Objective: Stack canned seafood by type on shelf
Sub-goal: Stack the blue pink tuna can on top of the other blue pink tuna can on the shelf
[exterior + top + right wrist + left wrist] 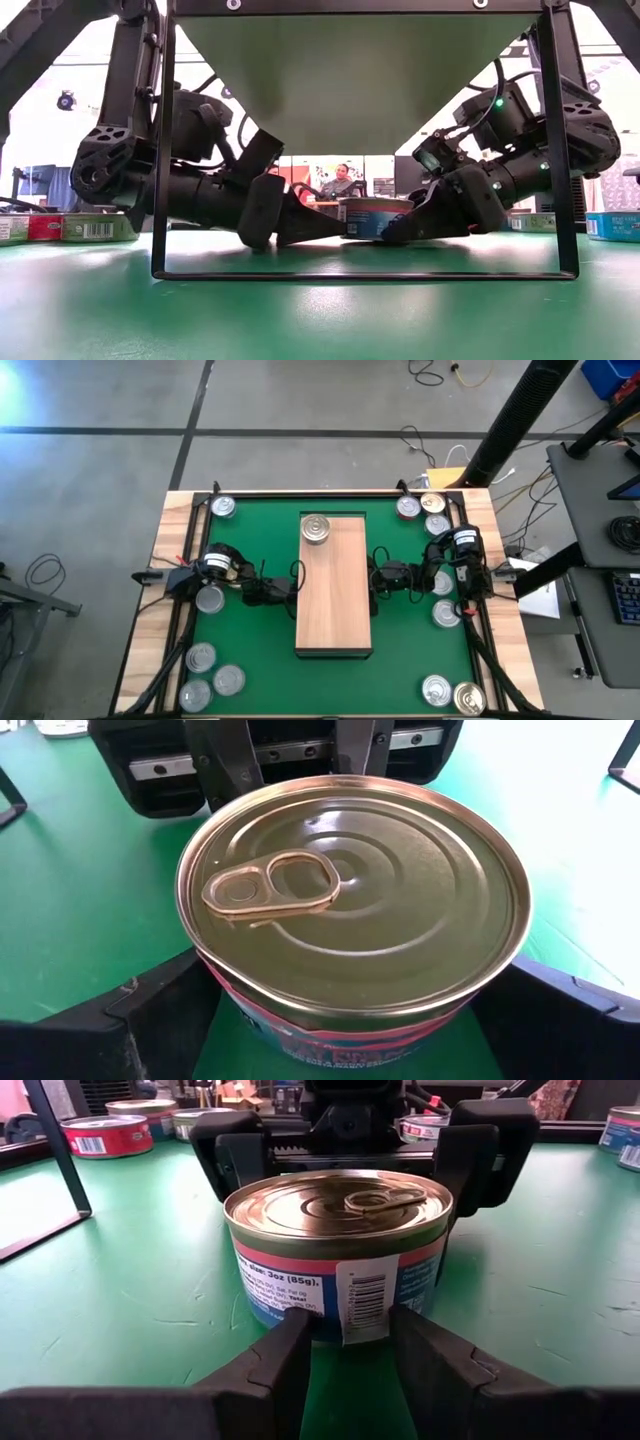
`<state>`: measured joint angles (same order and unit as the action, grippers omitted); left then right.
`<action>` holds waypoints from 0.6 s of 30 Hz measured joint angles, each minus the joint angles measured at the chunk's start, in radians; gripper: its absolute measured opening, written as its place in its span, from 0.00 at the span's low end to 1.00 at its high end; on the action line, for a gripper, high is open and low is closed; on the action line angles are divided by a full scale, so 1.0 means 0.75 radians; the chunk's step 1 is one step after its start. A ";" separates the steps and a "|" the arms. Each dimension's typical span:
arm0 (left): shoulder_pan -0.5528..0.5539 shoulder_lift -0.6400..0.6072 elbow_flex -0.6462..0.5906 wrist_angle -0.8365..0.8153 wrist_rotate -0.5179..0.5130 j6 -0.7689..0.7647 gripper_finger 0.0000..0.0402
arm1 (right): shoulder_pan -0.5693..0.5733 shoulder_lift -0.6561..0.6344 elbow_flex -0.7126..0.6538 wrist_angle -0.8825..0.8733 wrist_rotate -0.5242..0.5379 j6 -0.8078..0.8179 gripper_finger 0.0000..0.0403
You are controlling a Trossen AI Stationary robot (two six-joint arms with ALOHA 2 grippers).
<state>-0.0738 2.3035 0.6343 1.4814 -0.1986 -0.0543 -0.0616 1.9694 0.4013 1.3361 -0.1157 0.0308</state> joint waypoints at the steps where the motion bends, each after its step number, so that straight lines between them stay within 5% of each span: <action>1: 0.000 0.000 0.004 0.000 0.000 0.001 0.31 | 0.000 0.000 0.000 0.000 0.007 -0.003 0.94; 18: -0.003 0.016 0.023 -0.008 -0.029 -0.001 0.31 | -0.002 -0.005 0.000 -0.022 0.018 -0.035 0.94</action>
<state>-0.0757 2.3157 0.6518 1.4753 -0.2206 -0.0554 -0.0631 1.9656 0.4011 1.3193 -0.1021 0.0044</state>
